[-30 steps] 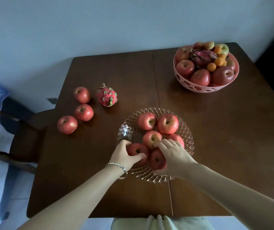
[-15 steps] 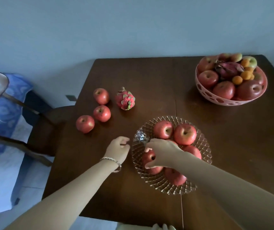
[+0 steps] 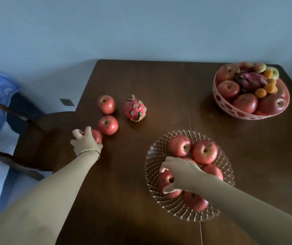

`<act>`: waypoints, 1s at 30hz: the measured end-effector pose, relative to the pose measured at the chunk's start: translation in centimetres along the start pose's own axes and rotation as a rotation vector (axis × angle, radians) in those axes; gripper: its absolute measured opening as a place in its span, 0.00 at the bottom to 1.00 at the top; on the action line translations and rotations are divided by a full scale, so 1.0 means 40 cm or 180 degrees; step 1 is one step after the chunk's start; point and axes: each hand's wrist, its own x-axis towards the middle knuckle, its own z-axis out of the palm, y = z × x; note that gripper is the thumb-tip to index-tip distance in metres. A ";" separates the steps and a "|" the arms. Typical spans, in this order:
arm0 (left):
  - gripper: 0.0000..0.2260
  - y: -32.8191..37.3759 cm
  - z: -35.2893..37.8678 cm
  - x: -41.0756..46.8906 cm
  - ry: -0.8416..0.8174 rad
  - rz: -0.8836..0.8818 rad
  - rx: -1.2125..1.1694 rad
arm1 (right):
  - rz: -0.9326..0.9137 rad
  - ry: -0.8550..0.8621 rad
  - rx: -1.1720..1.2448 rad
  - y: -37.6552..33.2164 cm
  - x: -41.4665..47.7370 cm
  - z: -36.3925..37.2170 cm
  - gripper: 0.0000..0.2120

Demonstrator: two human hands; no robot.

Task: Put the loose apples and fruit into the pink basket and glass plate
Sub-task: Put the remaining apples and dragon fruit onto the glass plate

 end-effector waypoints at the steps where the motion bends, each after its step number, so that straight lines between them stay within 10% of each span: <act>1: 0.28 -0.004 -0.002 -0.013 -0.0012 0.0034 0.0035 | 0.0008 0.0012 0.0059 0.000 -0.004 0.001 0.28; 12: 0.32 0.140 -0.017 -0.323 -0.0382 0.1951 -0.0263 | -0.0135 0.0931 0.0584 0.030 -0.069 0.105 0.24; 26: 0.33 0.217 0.066 -0.360 -0.1700 0.1955 0.0220 | -0.0347 0.0891 0.0980 0.069 -0.102 0.084 0.19; 30: 0.32 0.212 0.082 -0.407 -0.1498 0.1810 -0.0058 | 0.0085 0.1810 0.1105 0.136 -0.049 -0.005 0.14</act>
